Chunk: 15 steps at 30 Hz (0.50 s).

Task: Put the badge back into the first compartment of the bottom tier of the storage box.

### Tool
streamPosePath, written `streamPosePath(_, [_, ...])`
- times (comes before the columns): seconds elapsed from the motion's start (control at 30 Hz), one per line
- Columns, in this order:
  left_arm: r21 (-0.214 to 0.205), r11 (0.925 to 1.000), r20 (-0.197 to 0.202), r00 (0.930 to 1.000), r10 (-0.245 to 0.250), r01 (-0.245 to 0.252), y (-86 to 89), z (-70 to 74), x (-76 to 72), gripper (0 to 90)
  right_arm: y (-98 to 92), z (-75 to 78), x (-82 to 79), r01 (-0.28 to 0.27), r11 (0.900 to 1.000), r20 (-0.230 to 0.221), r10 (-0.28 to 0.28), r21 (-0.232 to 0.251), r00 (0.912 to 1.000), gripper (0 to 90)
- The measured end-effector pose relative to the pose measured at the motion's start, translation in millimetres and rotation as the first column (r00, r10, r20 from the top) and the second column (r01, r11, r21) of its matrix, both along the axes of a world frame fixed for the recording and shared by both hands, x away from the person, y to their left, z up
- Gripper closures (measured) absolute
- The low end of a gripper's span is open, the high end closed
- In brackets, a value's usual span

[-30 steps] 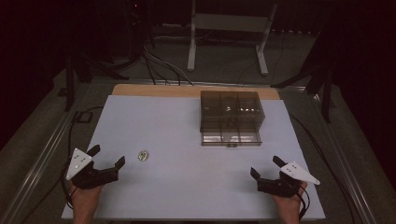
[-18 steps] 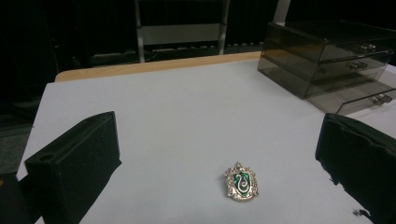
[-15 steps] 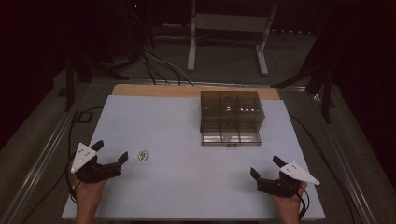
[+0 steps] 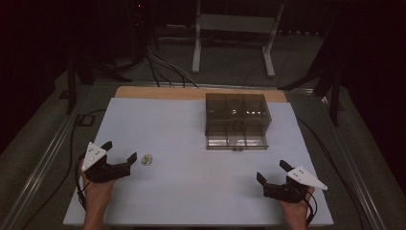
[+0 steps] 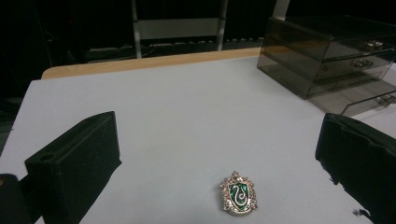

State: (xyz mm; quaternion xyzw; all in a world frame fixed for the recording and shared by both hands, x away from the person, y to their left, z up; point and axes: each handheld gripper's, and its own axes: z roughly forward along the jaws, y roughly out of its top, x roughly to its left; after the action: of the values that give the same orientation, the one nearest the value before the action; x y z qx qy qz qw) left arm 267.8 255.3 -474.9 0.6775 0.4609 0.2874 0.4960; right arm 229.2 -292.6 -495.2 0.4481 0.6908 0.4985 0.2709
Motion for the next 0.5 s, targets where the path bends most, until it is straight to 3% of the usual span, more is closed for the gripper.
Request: streamPosePath(0.5, [0.003, 1.0000, -0.038, 0.9993, 0.003, -0.003, -5.6, -6.1, 10.8, 0.7, 0.7, -0.2, 0.1, -0.002, 1.0000, -0.002, 0.002, -0.003, 1.0000, 0.0])
